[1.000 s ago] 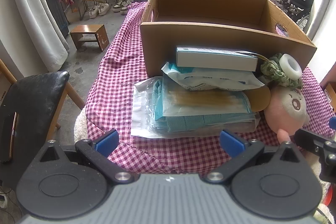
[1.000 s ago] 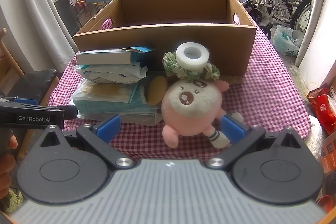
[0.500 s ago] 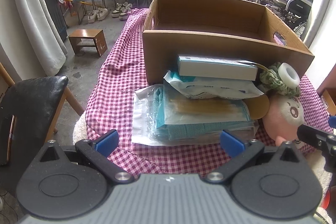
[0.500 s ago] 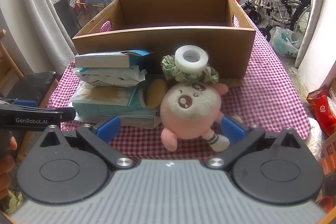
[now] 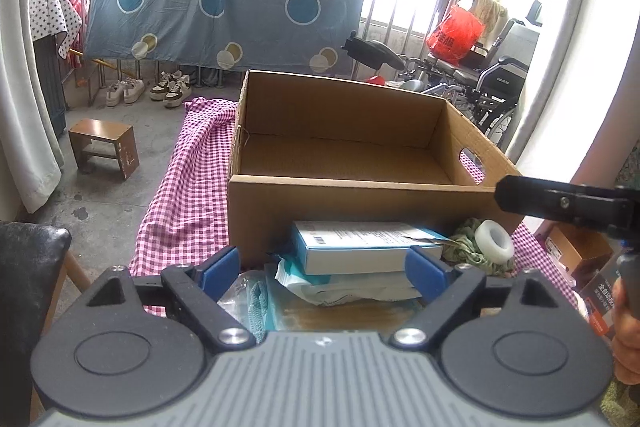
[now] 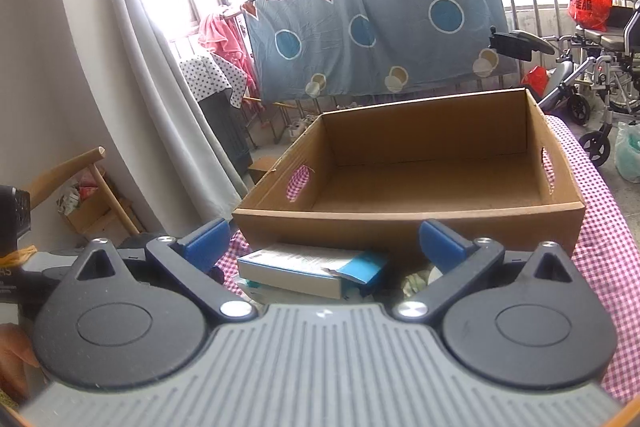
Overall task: Organize soft objects
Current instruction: 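Grasp the blue-and-white medicine box with the right gripper and lift it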
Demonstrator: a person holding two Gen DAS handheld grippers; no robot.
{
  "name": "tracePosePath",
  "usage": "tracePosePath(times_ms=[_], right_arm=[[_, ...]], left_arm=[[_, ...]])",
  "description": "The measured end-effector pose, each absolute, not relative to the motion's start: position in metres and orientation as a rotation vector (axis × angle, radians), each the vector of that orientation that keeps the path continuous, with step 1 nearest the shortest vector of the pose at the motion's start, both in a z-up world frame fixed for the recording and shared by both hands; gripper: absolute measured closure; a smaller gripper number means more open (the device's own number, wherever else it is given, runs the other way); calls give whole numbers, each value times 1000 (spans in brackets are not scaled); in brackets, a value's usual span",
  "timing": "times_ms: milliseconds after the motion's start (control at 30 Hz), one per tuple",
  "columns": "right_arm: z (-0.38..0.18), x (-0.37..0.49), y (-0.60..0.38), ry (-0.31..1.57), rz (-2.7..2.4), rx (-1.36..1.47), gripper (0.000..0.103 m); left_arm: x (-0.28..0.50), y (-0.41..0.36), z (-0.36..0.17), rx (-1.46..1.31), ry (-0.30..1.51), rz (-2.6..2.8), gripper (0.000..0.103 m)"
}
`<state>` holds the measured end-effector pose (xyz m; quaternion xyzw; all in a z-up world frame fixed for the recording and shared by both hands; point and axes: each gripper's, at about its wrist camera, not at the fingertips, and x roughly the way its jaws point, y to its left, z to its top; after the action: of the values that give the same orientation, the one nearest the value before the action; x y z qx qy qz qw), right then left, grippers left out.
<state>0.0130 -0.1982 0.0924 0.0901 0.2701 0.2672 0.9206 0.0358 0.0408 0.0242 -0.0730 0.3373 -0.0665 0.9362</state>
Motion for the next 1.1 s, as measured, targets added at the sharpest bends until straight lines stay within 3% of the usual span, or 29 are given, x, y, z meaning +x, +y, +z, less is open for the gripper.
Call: tracePosePath(times_ms=[133,233,533,833,1100], right_arm=[[84,50,-184,685,593,220,24],[72,72,-175,791,599,242,34],[41,116,-145,951,522,165,34],[18,150,-119,1135,557,216,27],[34,139,-134,1085,557,250,53]], left_arm=[[57,44,12,-182,752,-197,25],[71,49,3,-195,786,-221,24],[96,55,-11,-186,842,-310,22],[106,42,-16,-162,869,-379,19],[86,36,8,-127,824,-328,19]])
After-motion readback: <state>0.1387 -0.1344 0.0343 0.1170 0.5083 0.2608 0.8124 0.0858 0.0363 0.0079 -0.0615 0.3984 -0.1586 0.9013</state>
